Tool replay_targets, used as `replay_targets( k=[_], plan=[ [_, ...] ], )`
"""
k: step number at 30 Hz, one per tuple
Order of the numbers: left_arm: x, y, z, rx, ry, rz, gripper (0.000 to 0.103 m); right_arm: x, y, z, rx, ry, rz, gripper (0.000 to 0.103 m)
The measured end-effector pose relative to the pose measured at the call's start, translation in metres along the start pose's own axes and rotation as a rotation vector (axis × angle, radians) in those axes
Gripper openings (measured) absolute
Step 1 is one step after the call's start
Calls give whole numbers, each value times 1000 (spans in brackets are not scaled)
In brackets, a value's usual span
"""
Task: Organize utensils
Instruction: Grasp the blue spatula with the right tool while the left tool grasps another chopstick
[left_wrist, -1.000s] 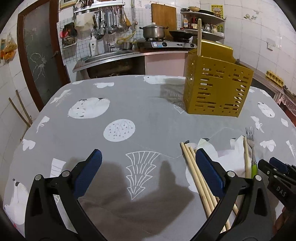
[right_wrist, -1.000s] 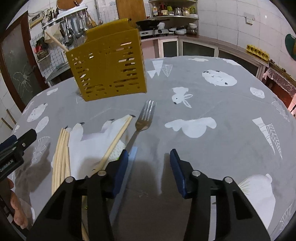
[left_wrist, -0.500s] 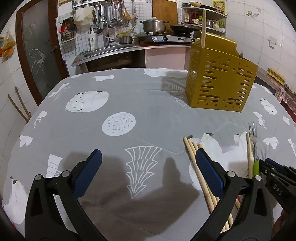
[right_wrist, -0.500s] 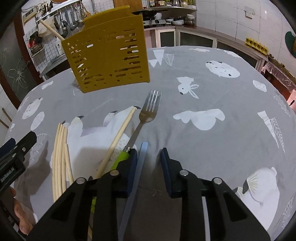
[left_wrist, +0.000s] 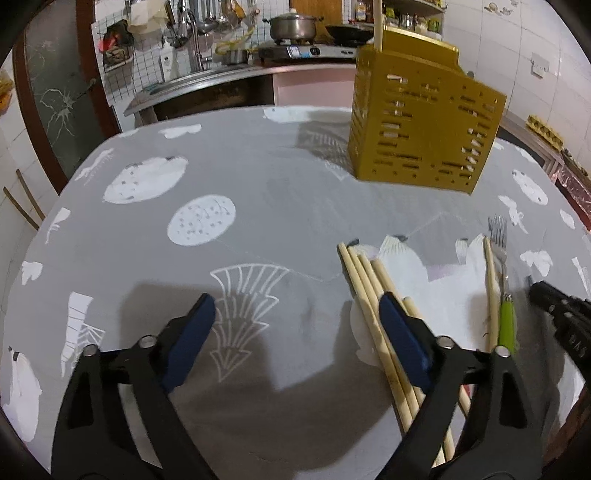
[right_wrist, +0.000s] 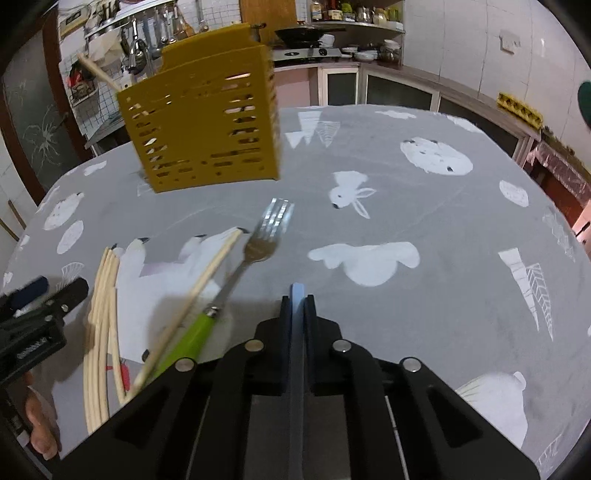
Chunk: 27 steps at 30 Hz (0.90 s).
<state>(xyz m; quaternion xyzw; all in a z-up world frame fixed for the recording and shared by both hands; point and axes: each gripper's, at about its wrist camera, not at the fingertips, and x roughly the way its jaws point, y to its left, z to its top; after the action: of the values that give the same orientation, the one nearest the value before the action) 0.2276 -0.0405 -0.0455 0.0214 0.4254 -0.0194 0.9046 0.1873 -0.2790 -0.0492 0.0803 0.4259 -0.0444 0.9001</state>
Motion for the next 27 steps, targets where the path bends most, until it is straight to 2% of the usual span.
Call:
replay_targets(
  k=[2, 12, 18, 20, 27],
  plan=[
    [5, 1, -2, -7, 16, -7, 77, 1, -5, -1, 17, 0, 10, 7],
    [9, -10, -1, 10, 18, 1, 75, 4, -8, -7, 33, -22, 26, 7],
    [14, -14, 3, 2, 54, -41, 57, 4, -10, -6, 40, -20, 28, 7],
    [15, -21, 6, 17, 64, -41, 43, 6, -8, -3, 34, -13, 14, 7],
    [22, -27, 19, 10, 111, -79, 15, 11, -11, 9, 63, 28, 24, 7]
  ],
)
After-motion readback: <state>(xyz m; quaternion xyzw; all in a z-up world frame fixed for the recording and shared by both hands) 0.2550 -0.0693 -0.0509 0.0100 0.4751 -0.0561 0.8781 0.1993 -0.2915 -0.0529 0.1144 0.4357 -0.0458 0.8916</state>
